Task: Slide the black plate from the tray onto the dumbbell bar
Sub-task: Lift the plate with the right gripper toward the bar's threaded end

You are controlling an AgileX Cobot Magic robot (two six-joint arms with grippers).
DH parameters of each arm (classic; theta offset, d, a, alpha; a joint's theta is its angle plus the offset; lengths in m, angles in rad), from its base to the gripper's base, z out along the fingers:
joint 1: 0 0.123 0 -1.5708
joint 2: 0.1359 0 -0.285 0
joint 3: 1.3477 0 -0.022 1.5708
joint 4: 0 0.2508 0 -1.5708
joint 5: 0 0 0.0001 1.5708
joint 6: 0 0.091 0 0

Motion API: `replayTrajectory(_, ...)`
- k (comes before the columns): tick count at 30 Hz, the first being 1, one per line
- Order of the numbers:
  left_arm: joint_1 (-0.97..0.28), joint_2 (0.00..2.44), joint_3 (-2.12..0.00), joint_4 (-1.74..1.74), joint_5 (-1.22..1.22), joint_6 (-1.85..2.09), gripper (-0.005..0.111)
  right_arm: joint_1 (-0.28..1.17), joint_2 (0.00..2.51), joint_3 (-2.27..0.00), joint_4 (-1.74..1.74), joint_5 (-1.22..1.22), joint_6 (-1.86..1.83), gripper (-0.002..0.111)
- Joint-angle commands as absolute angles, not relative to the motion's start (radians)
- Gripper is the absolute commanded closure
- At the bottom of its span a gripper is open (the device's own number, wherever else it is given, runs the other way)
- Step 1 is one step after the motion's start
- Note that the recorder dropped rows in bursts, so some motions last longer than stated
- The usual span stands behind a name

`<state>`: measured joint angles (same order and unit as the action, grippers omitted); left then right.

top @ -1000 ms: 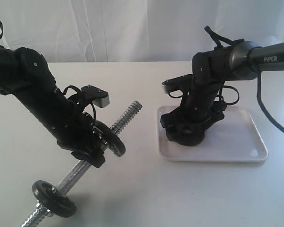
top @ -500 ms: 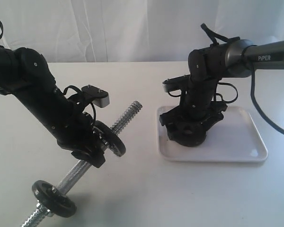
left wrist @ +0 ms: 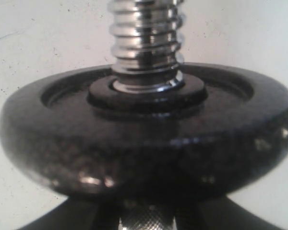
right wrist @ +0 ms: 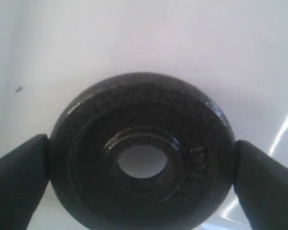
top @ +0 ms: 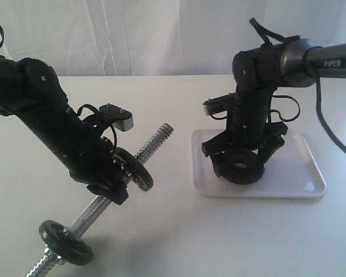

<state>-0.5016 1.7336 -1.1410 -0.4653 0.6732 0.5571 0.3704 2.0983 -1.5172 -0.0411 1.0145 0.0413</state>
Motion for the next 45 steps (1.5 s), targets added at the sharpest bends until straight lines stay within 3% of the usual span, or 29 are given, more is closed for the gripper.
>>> replayTrajectory(1,-0.502,1.686,-1.163,-0.572,0.705,0.55,0.107,0.367,2.025,-1.523,-0.044,1.02,0.03,0.108)
replayTrajectory(11,-0.502,1.684,-1.163,-0.575,0.714,0.555,0.107,0.338,1.928,-1.523,0.197,1.101,-0.161,0.108)
replayTrajectory(23,-0.502,1.684,-1.163,-0.599,0.757,0.638,0.107,0.133,1.644,-1.33,0.64,1.148,-0.472,0.108)
replayTrajectory(34,-0.502,1.684,-1.163,-0.713,0.833,0.806,0.107,0.128,1.604,-1.177,0.905,1.161,-0.691,0.108)
replayTrajectory(45,-0.502,1.684,-1.163,-0.756,0.883,0.893,0.107,0.128,1.604,-1.164,0.986,1.138,-0.743,0.108)
